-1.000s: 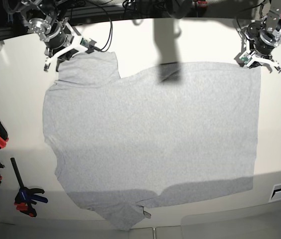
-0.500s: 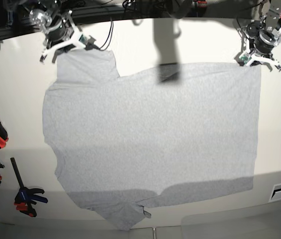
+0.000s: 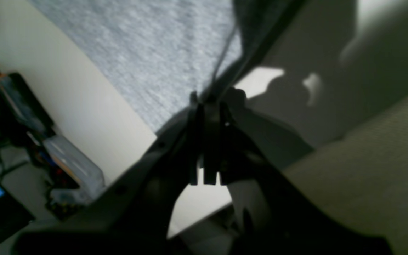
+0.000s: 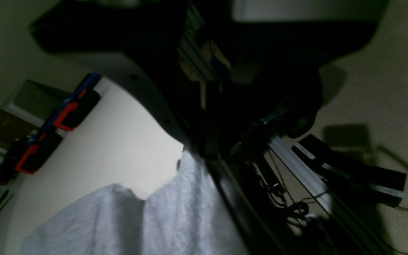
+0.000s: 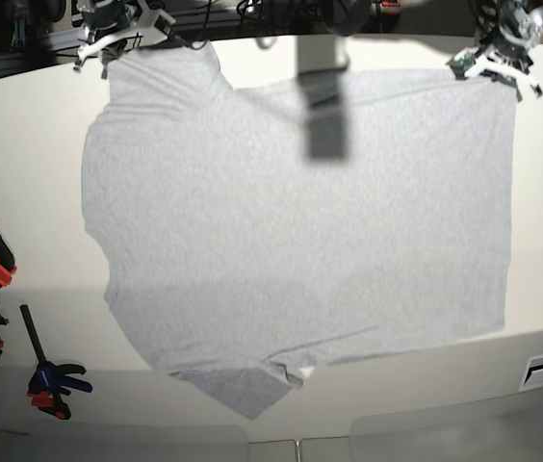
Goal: Fold the T-shirt properly
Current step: 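Lift the held shirt edge with both grippers and pull it toward the arms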
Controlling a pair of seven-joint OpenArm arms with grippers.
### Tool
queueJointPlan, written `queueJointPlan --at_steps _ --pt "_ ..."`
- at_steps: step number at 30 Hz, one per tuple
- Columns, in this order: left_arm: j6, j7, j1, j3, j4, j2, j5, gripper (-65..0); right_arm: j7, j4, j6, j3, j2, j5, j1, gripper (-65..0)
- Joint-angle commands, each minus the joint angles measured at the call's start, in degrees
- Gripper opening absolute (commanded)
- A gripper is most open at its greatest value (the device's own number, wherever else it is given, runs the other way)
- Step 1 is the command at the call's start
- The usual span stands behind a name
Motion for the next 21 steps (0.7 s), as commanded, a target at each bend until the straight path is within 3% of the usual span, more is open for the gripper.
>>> queueJointPlan --at_steps 1,7,13,16,21 --pt "1.88 0.42 1.31 -0.42 1.64 -0.96 1.11 -65.0 -0.50 1.51 -1.27 0.26 0.79 -1.55 -0.94 -65.0" --pt "9.22 3.37 5.84 -0.42 8.46 -0.96 9.03 -65.0 -2.01 6.38 -1.27 0.26 0.90 -2.19 -3.23 -65.0" --pt "16.44 1.40 6.08 -0.42 14.40 -0.98 12.33 -65.0 -2.71 11.50 -3.10 0.66 1.55 -3.85 -2.86 -65.0" --pt "17.11 0.31 3.98 -0.42 14.62 -0.96 12.04 -65.0 -2.69 12.24 -4.02 3.17 1.55 -4.68 -2.84 -65.0" --pt "17.09 0.28 -0.33 -0.42 14.62 -0.96 6.29 -65.0 -0.68 12.22 -4.24 10.29 1.55 -3.98 -2.84 -65.0"
